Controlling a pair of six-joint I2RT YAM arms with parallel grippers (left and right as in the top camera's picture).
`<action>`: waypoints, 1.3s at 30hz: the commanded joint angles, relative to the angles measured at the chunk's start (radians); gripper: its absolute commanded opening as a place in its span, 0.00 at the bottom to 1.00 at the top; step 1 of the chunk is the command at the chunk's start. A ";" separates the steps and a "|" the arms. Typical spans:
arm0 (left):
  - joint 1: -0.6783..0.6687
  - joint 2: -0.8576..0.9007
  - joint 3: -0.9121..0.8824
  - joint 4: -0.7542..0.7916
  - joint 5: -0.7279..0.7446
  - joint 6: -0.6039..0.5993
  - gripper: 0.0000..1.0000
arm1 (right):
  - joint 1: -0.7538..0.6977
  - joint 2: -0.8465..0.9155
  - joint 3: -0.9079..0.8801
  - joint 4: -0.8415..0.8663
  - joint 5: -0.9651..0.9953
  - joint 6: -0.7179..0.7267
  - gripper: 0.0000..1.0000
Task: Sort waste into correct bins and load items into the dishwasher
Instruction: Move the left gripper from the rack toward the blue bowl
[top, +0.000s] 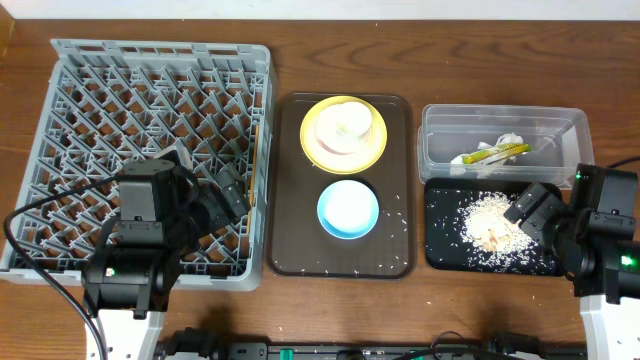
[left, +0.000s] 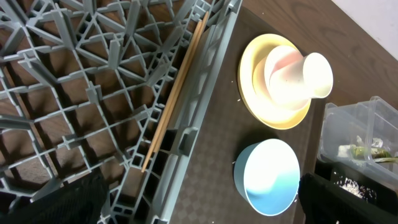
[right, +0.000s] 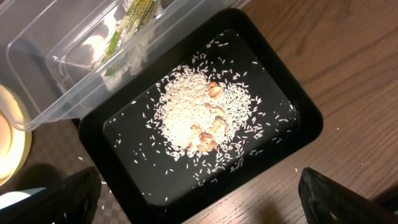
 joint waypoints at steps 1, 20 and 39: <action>0.003 -0.001 0.013 0.000 -0.006 -0.006 0.99 | -0.009 0.003 0.008 -0.001 0.000 0.001 0.99; 0.000 0.006 0.009 0.034 0.090 0.008 1.00 | -0.009 0.003 0.008 -0.002 0.000 0.001 0.99; -0.628 0.398 0.234 0.089 0.168 0.037 0.28 | -0.009 0.003 0.008 -0.002 0.000 0.001 0.99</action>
